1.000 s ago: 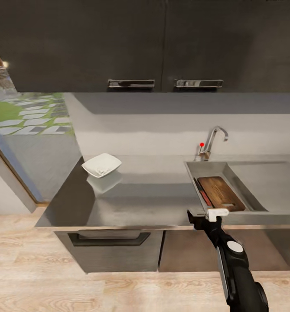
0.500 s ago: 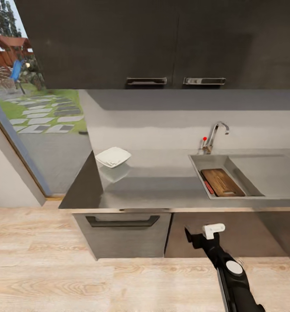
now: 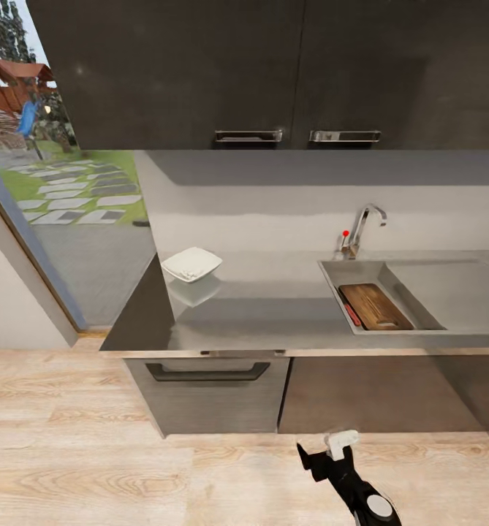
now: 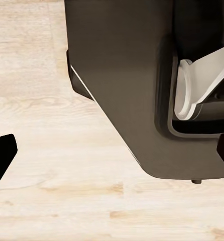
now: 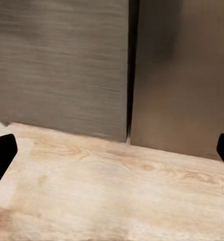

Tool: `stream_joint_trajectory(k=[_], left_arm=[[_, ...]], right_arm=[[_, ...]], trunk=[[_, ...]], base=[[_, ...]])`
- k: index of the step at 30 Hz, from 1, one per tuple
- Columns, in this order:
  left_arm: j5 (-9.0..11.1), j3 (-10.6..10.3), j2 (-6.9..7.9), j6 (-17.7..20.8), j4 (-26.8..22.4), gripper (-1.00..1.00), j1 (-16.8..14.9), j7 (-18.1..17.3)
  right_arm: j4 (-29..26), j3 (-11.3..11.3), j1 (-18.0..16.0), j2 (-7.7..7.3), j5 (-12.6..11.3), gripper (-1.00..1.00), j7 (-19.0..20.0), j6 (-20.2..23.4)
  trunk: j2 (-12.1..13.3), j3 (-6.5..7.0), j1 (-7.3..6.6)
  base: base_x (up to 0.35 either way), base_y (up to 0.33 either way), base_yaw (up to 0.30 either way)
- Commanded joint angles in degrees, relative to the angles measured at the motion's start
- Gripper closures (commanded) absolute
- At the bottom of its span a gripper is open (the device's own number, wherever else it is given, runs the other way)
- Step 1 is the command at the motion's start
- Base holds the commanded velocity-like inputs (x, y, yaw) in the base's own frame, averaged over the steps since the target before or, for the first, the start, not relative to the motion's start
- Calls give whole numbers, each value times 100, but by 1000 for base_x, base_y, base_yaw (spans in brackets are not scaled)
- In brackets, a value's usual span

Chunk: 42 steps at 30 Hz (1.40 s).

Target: In the kitchen, take the Vidalia onion out of the sink, dice it on the chopping board with the paring knife, put the diced onion into the bowl on the countertop, then place both the paring knife and the chopping board into the sink.

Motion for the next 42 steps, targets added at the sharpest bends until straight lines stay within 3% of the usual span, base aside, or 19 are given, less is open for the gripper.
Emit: stream_joint_trajectory(k=[1, 6, 16, 20, 26, 32, 37, 42], left_arm=[[1, -27, 9, -8, -8, -100, -1, 28], [0, -27, 59, -8, -8, -100, -5, 33], [5, -19, 75, -5, -8, -100, -18, 71], [5, -15, 76, -1, -2, -100, -30, 77], [7, -9, 85, 1, 18, -100, -33, 78], [14, 23, 178, 1, 20, -100, -33, 78], [36, 71, 181, 1, 19, -100, -33, 78], [254, 107, 182, 1, 18, -100, -33, 78]], right_arm=[[343, -40, -6, -62, 57, -100, 42, -160], [1342, -45, -6, -250, 57, -100, 6, -655], [3263, -27, -6, -875, 57, -100, -37, -1459], [3798, -23, -6, -921, 57, -100, -89, -1797], [4709, -8, -6, -991, 57, -100, -640, -1990], [4770, -16, -3, -991, 41, -100, -1277, -1975], [4938, -16, -4, -988, 40, -100, -1353, -1972], [5055, -16, 0, -996, 39, -100, -1370, -1962]], trunk=[[-11, -9, 3], [-11, -9, 3], [-11, -9, 3], [-11, -9, 3], [-11, -9, 3], [-11, 16, 3], [-11, 60, 3], [-11, 106, 3]], base=[[0, 0, 0], [0, 0, 0], [0, 0, 0], [0, 0, 0], [0, 0, 0], [0, 0, 0], [0, 0, 0], [0, 0, 0]])
